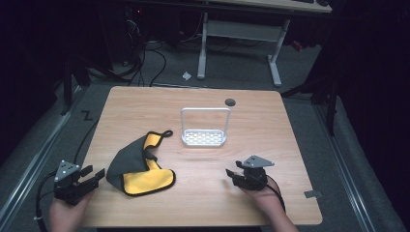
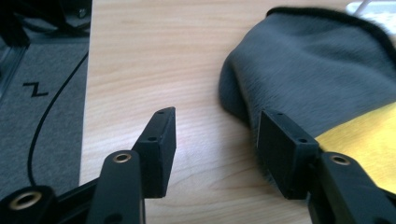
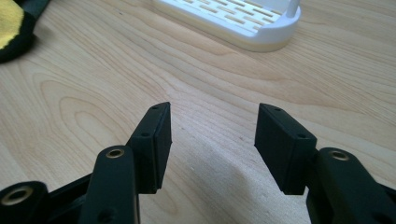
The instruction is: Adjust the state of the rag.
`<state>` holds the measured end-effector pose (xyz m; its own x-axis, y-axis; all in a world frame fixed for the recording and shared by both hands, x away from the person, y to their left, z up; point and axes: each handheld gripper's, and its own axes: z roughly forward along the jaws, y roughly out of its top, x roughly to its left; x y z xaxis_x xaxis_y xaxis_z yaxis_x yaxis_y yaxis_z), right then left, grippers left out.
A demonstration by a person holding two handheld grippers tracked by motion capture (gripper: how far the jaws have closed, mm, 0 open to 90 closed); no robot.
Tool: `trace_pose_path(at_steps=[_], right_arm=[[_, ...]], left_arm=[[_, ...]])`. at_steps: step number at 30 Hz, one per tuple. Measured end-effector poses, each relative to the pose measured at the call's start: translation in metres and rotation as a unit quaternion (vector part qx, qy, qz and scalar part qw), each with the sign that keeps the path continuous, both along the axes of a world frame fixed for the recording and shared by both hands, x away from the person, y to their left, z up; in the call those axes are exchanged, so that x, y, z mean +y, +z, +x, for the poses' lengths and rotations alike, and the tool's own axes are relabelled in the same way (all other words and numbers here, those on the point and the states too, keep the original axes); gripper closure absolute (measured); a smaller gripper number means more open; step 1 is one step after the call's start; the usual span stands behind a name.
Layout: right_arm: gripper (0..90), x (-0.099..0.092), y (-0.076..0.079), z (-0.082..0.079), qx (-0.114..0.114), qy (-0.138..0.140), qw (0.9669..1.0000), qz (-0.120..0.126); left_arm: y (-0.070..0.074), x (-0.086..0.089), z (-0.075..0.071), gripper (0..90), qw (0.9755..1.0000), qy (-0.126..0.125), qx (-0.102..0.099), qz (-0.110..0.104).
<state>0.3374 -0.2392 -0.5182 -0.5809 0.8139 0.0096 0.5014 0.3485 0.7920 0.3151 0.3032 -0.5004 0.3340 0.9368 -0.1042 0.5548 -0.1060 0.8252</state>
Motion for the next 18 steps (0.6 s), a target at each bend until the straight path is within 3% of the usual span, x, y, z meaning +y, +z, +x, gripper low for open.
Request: trace_pose_path(at_steps=[2, 5, 12, 18], right_arm=[[44.7, 0.000, 0.000, 0.000, 0.001, -0.001, 1.0000, 0.001], [34.1, 0.000, 0.003, -0.002, -0.008, -0.014, 0.9998, 0.008], [31.8, 0.001, 0.001, -0.001, -0.002, -0.004, 1.0000, 0.002], [35.4, 0.004, 0.001, -0.002, -0.005, 0.005, 1.0000, -0.003]], left_arm=[[0.003, -0.002, -0.002, 46.6, 1.0000, -0.004, -0.007, 0.000], [0.010, -0.010, -0.004, 44.9, 0.9997, -0.018, -0.018, -0.006], [0.020, -0.032, -0.004, 41.6, 0.9979, -0.053, -0.038, 0.000], [0.020, -0.046, -0.001, 38.6, 0.9966, -0.073, -0.038, -0.004]])
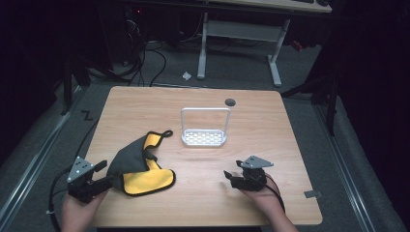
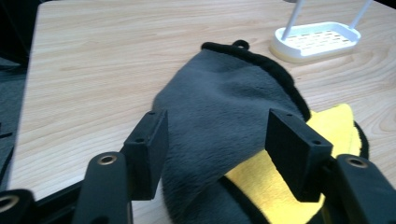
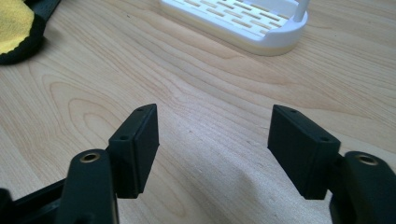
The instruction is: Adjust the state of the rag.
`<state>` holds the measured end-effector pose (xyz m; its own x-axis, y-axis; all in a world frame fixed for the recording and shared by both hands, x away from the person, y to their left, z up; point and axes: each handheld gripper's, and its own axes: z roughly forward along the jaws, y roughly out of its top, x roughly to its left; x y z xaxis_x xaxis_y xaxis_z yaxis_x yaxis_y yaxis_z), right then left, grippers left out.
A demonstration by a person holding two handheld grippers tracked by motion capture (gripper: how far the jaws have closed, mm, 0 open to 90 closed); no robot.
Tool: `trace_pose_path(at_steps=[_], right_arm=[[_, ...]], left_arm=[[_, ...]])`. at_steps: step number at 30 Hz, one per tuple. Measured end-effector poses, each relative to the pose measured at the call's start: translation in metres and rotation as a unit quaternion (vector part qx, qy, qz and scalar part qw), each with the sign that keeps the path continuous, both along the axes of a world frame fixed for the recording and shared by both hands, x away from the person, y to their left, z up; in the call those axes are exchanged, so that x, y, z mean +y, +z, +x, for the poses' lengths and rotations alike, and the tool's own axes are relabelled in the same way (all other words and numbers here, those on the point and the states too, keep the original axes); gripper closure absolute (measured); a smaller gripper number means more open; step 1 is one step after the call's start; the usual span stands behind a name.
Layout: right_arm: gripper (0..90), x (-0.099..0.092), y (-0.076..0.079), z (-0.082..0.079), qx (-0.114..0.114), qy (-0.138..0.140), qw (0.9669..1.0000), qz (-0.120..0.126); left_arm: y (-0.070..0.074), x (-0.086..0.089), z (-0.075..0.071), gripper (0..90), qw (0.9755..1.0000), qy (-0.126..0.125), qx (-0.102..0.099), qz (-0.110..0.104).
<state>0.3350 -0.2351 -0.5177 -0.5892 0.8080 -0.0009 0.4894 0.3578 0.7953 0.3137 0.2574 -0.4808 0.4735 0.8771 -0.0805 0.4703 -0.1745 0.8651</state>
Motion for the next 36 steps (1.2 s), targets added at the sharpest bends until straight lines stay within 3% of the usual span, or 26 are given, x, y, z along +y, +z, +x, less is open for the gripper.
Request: trace_pose_path(at_steps=[6, 8, 9, 11, 12, 13, 14, 15, 16, 19, 23, 28, 30, 36], right_arm=[[37.6, 0.005, -0.003, -0.001, 0.000, 0.015, 0.9999, -0.007], [38.5, 0.007, -0.003, -0.001, 0.000, 0.016, 0.9998, -0.008], [38.7, 0.008, -0.003, -0.001, 0.001, 0.017, 0.9998, -0.008], [39.1, 0.009, -0.003, -0.001, 0.001, 0.019, 0.9998, -0.008], [39.4, 0.010, -0.004, -0.001, 0.001, 0.020, 0.9998, -0.009], [39.4, 0.010, -0.004, -0.001, 0.002, 0.020, 0.9997, -0.010], [39.6, 0.010, -0.004, -0.001, 0.004, 0.019, 0.9997, -0.011], [39.6, 0.010, -0.004, -0.001, 0.004, 0.019, 0.9997, -0.011], [41.1, 0.010, -0.004, -0.001, 0.006, 0.020, 0.9997, -0.010], [44.1, 0.010, -0.004, -0.001, 0.006, 0.020, 0.9998, -0.008], [46.2, 0.009, -0.003, -0.002, 0.006, 0.022, 0.9997, -0.003], [47.9, 0.010, -0.002, -0.003, 0.005, 0.028, 0.9996, -0.003], [48.7, 0.011, -0.003, -0.004, 0.005, 0.032, 0.9995, -0.005], [49.0, 0.012, -0.003, -0.005, 0.006, 0.040, 0.9992, -0.004]], left_arm=[[-0.013, -0.018, 0.010, 30.6, 0.9997, -0.007, 0.010, 0.022], [-0.017, -0.021, 0.012, 32.2, 0.9994, -0.011, 0.015, 0.028], [-0.025, -0.026, 0.016, 35.7, 0.9987, -0.006, 0.027, 0.044], [-0.028, -0.027, 0.019, 44.8, 0.9983, -0.008, 0.039, 0.043], [-0.036, -0.031, 0.025, 50.7, 0.9965, -0.008, 0.059, 0.059], [-0.036, -0.031, 0.025, 60.9, 0.9965, -0.008, 0.059, 0.059], [-0.043, -0.034, 0.029, 68.5, 0.9939, -0.014, 0.071, 0.083], [-0.043, -0.034, 0.029, 73.8, 0.9939, -0.014, 0.071, 0.083], [-0.046, -0.038, 0.028, 76.6, 0.9932, -0.017, 0.064, 0.096], [-0.046, -0.043, 0.025, 80.6, 0.9917, -0.020, 0.059, 0.112], [-0.045, -0.046, 0.020, 81.1, 0.9915, -0.029, 0.060, 0.112], [-0.045, -0.055, 0.009, 81.1, 0.9901, -0.058, 0.059, 0.114], [-0.044, -0.061, 0.001, 81.1, 0.9885, -0.077, 0.063, 0.114], [-0.042, -0.069, -0.009, 81.1, 0.9855, -0.106, 0.073, 0.111]])
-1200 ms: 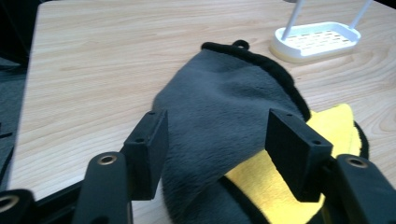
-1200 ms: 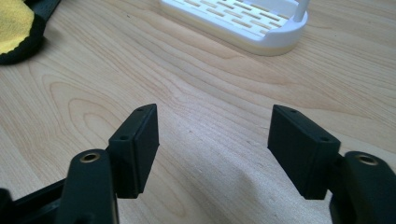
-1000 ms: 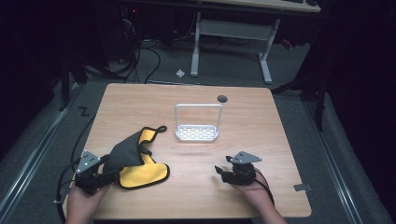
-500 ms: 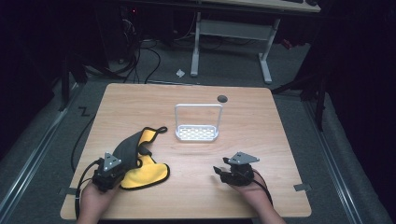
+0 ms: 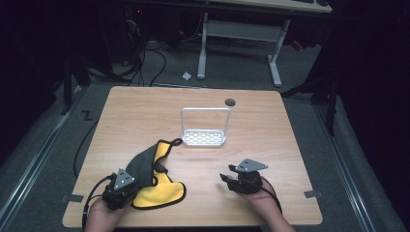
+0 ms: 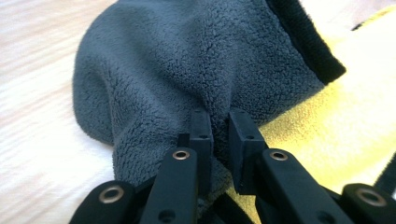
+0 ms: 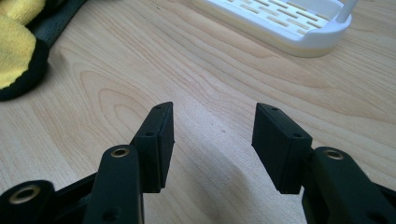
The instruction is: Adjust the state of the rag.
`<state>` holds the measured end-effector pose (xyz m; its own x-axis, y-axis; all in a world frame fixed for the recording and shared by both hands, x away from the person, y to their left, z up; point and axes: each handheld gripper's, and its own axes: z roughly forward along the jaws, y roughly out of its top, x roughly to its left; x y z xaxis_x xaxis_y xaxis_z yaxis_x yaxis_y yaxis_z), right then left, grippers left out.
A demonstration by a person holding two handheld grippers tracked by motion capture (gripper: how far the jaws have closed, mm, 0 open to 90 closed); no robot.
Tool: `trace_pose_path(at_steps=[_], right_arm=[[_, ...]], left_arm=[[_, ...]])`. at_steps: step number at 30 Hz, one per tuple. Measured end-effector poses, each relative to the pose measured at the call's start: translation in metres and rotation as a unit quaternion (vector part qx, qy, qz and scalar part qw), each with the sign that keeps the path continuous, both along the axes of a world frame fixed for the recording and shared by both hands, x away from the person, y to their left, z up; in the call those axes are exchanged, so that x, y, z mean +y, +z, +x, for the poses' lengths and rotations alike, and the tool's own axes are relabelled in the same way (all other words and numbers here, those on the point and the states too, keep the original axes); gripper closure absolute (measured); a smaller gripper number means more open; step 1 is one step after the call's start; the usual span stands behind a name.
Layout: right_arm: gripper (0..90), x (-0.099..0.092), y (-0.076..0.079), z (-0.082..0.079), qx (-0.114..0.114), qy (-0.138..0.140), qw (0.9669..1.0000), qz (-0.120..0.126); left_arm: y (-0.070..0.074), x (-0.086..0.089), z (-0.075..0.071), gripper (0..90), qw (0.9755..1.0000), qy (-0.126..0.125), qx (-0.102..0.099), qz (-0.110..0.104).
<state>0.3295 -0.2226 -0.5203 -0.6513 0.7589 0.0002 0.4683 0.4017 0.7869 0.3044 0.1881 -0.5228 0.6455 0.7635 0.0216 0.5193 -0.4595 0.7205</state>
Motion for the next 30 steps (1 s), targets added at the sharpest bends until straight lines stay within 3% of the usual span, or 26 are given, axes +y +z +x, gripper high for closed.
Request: trace_pose_path(at_steps=[3, 9, 14, 16, 21, 30], right_arm=[[48.8, 0.000, 0.000, -0.001, -0.001, 0.000, 1.0000, 0.000], [48.8, 0.000, 0.000, -0.001, 0.000, 0.000, 1.0000, 0.000], [48.8, -0.001, 0.000, -0.002, 0.000, -0.003, 1.0000, 0.002], [48.8, -0.001, 0.000, -0.002, 0.001, -0.004, 1.0000, 0.003], [48.8, 0.001, -0.001, -0.002, 0.002, -0.001, 1.0000, 0.001], [48.5, 0.005, -0.001, -0.003, 0.003, 0.005, 1.0000, -0.001]], left_arm=[[0.002, -0.004, -0.006, 81.1, 0.9998, -0.013, 0.012, -0.001], [0.002, -0.011, -0.012, 81.9, 0.9994, -0.032, 0.012, 0.005], [0.000, -0.007, -0.022, 82.1, 0.9989, -0.042, 0.017, -0.015], [0.000, -0.008, -0.026, 82.0, 0.9988, -0.046, 0.015, -0.012], [0.000, -0.013, -0.026, 81.9, 0.9988, -0.046, 0.011, -0.008], [0.000, -0.023, -0.028, 81.9, 0.9977, -0.068, 0.006, -0.002]])
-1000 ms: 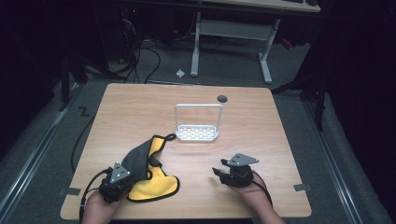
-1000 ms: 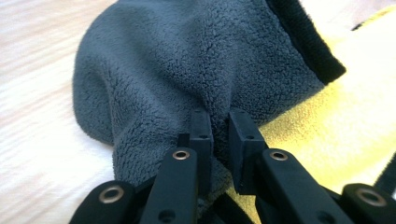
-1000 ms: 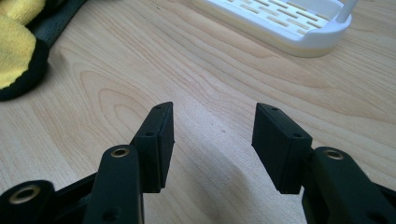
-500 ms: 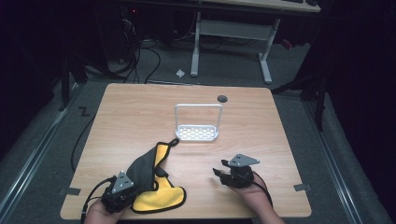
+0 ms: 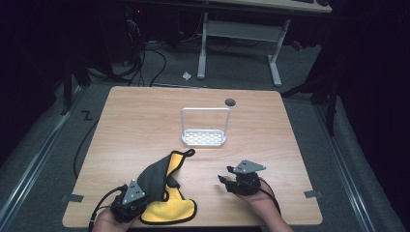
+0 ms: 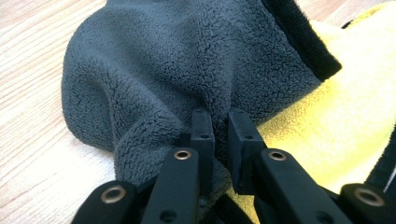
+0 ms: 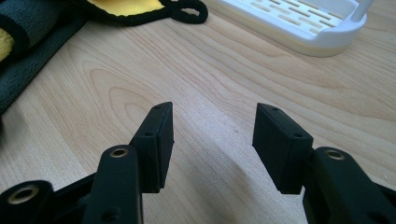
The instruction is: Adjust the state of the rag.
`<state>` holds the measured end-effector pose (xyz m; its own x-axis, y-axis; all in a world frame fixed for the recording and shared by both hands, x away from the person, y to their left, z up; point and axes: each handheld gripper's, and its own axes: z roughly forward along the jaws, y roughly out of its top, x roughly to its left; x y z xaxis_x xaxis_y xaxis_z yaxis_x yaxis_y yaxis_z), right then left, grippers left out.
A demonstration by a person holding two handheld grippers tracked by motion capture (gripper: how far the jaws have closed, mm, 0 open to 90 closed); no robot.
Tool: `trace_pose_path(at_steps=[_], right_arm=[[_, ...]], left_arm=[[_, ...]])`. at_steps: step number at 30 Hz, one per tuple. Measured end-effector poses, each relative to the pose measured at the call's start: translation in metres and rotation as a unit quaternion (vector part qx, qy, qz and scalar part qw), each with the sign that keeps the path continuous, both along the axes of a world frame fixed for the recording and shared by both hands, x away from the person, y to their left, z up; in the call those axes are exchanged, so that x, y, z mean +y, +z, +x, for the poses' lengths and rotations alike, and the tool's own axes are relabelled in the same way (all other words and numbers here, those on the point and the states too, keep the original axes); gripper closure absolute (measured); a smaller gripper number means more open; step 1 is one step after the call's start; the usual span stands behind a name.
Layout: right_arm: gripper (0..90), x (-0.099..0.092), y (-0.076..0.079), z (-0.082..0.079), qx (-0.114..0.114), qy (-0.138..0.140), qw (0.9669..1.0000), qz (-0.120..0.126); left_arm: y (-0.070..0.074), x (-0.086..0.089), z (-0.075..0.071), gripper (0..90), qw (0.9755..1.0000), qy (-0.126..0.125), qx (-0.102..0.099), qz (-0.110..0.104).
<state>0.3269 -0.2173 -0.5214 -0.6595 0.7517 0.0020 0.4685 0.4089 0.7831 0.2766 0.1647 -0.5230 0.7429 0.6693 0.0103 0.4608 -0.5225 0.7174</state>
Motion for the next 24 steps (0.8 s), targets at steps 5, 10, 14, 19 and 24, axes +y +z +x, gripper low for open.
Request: trace_pose_path(at_steps=[5, 10, 14, 19, 24], right_arm=[[48.6, 0.000, 0.000, 0.000, 0.000, 0.001, 1.0000, 0.001], [48.4, 0.000, 0.000, 0.000, 0.001, 0.002, 1.0000, 0.002], [48.0, 0.001, 0.000, -0.001, 0.003, 0.003, 1.0000, 0.005], [47.7, 0.004, -0.001, -0.003, 0.003, 0.008, 1.0000, 0.005], [47.5, 0.005, -0.002, -0.005, 0.007, 0.011, 0.9999, 0.007]], left_arm=[[0.000, -0.004, 0.001, 81.9, 1.0000, -0.003, 0.003, -0.004], [0.000, -0.019, 0.005, 81.6, 0.9999, -0.013, 0.000, -0.004], [0.000, -0.036, 0.012, 80.9, 0.9997, -0.025, 0.000, -0.006], [-0.001, -0.060, 0.027, 80.7, 0.9987, -0.038, 0.013, -0.031], [-0.006, -0.080, 0.036, 78.9, 0.9973, -0.033, 0.012, -0.064]])
